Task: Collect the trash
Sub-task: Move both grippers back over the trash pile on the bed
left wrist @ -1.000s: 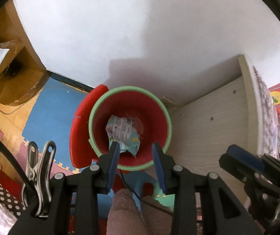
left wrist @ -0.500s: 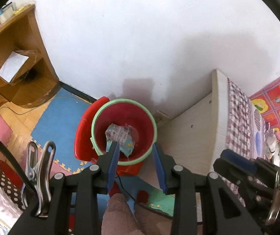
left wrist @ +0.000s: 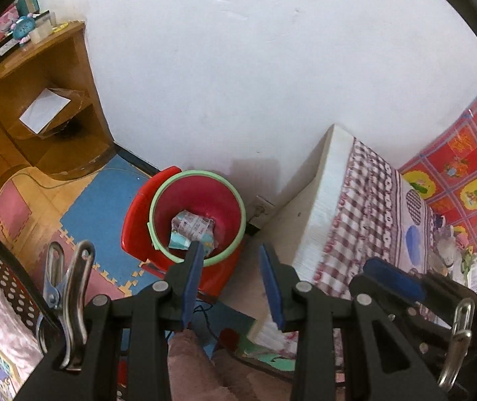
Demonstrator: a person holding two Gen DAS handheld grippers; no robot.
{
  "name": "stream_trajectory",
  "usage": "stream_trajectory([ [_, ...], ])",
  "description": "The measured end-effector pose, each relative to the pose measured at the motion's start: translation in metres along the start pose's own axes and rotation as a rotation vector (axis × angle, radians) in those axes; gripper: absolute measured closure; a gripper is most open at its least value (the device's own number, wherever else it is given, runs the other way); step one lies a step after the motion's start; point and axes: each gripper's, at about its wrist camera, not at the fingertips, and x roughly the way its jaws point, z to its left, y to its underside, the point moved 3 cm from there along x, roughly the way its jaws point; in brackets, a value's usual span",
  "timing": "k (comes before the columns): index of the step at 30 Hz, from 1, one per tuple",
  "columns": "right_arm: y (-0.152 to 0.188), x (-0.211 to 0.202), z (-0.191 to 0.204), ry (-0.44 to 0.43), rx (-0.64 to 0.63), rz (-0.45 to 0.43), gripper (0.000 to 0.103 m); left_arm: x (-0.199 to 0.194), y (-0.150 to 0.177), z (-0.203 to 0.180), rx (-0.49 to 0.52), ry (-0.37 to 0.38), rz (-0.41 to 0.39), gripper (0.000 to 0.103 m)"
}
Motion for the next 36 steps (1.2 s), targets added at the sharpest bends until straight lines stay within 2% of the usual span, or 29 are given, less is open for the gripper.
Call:
stream_trajectory([
  [9,0.029,-0.044,-0.003,0.024,0.008,-0.064,0.076,-0.03,0.024,-0.028,0.038,-0.023,-0.021,0.067],
  [21,0.069,-0.103,-0.011,0.125,0.11,-0.156,0.076,-0.067,0.059,-0.068,0.156,0.042,-0.052,0.067],
  [28,0.114,-0.144,-0.027,0.222,0.198,-0.203,0.075,-0.08,0.091,-0.098,0.249,0.069,-0.059,0.067],
  [36,0.178,-0.203,-0.061,0.357,0.357,-0.255,0.074,-0.084,0.125,-0.162,0.381,0.156,-0.03,0.067],
])
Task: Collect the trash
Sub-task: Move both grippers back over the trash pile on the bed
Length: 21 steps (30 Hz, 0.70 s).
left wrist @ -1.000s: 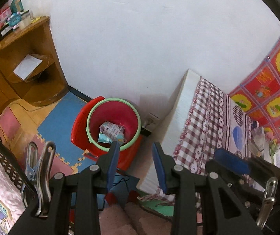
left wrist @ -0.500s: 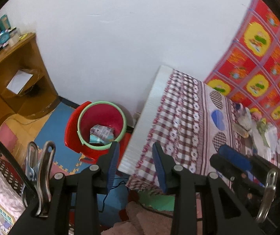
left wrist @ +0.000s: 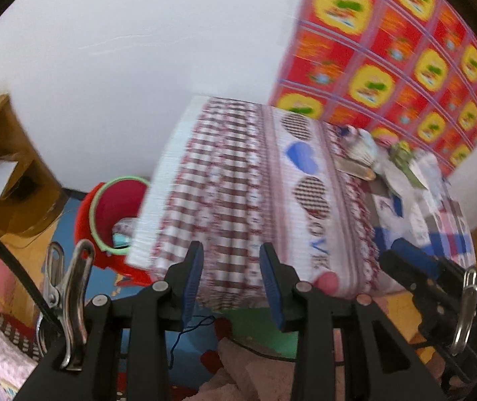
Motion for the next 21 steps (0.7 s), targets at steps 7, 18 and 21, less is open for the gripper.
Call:
stream_trajectory([
  [7,0.013,-0.03,-0.061,0.079,0.109,-0.02,0.074,0.013,0.001,-0.069,0.107,0.064,0.026,0.067],
  [18,0.018,-0.047,-0.169,0.143,0.177,-0.002,0.074,0.053,-0.013,-0.171,0.16,0.115,0.073,0.067],
  [21,0.015,-0.048,-0.193,0.144,0.185,0.011,0.074,0.065,-0.018,-0.196,0.163,0.122,0.083,0.067],
])
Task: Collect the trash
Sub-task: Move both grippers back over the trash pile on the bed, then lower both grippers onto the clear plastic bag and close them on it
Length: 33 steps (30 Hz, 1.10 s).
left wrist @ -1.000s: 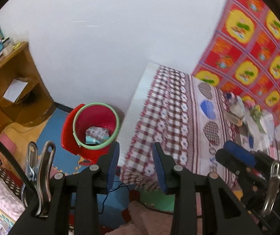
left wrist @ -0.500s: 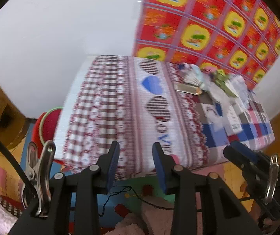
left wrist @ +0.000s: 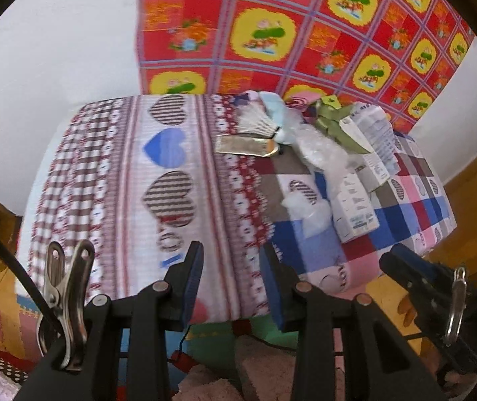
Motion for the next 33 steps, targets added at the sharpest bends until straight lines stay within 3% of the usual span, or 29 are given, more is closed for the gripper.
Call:
stream_trajectory([
  [13,-0.04,0.027,-0.08,-0.02,0.002,0.061,0.073,0.052,-0.043,-0.06,-0.054,-0.016,-0.004,0.067],
  [26,-0.068,0.062,-0.105,-0.045,0.094,0.107,0.072,0.097,-0.078,-0.083,-0.042,0.038,0.056,0.061],
  [30,-0.077,0.077,-0.114,-0.028,0.155,0.127,0.056,0.115,-0.092,-0.086,-0.057,0.079,0.076,0.049],
  [33,-0.083,0.092,-0.121,-0.034,0.198,0.148,0.054,0.132,-0.103,-0.087,-0.061,0.084,0.093,0.047],
])
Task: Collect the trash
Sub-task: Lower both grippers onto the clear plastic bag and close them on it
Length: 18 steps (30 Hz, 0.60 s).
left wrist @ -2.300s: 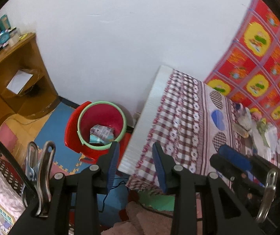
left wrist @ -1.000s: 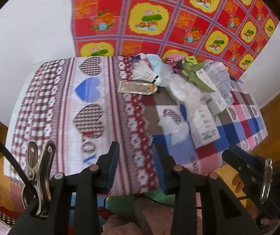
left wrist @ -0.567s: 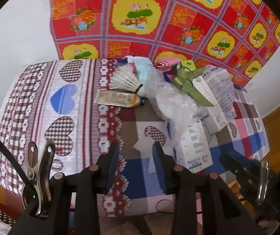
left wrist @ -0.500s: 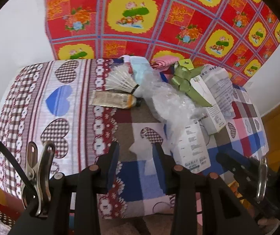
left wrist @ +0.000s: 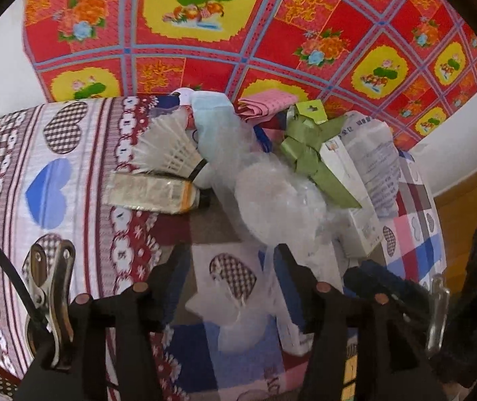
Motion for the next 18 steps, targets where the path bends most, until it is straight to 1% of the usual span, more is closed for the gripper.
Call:
stream_trajectory([
  [8,-0.027,0.035,-0.011,0.012,0.075,0.038,0.054,0.04,-0.025,0.003,-0.003,0.02,0.062,0.046],
  [15,-0.05,0.059,-0.016,0.037,0.074,0.042,0.054,0.067,-0.037,0.007,-0.024,0.06,0.11,0.045],
  [18,-0.056,0.067,-0.017,0.056,0.067,0.04,0.054,0.073,-0.042,0.005,-0.019,0.076,0.102,0.043],
])
